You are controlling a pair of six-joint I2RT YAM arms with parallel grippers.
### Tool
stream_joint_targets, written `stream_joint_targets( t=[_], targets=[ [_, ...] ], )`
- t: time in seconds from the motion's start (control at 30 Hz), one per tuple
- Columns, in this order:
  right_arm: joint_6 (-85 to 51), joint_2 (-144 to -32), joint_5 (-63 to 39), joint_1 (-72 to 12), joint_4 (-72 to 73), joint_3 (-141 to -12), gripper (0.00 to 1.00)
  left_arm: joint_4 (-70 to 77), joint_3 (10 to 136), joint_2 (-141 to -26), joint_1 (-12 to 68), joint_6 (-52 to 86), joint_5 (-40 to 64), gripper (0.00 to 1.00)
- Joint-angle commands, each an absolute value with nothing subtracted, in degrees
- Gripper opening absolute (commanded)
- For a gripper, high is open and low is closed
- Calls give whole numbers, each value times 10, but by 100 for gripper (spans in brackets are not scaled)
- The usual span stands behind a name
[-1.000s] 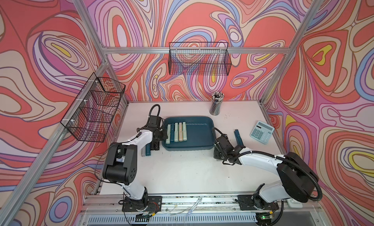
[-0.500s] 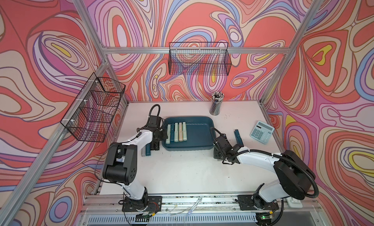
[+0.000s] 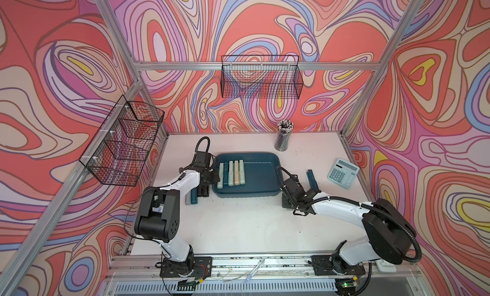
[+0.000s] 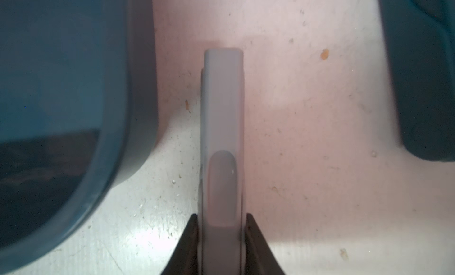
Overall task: Put the pruning pliers into the storage box
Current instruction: Pick up the pruning pliers from the center of the board, then place the pruning pliers in the storage box.
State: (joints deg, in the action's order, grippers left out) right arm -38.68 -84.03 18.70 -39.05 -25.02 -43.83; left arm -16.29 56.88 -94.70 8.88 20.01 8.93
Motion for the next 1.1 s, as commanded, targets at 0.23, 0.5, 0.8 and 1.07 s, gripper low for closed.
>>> stream_joint_targets(
  t=[0.23,0.5,0.8,1.07],
  targets=[
    [-324,-831,257,-391,-304,-623,23,-113,574,-928,89,213,112,0],
    [-325,-924,154,-398,-187,-683,22,-114,578,-929,96,216,117,0],
    [-371,-1059,96,-404,-72,-729,23,-114,576,-926,101,218,118,0],
    [-388,-1150,56,-405,-31,-770,25,-112,574,-929,105,218,120,0]
  ],
)
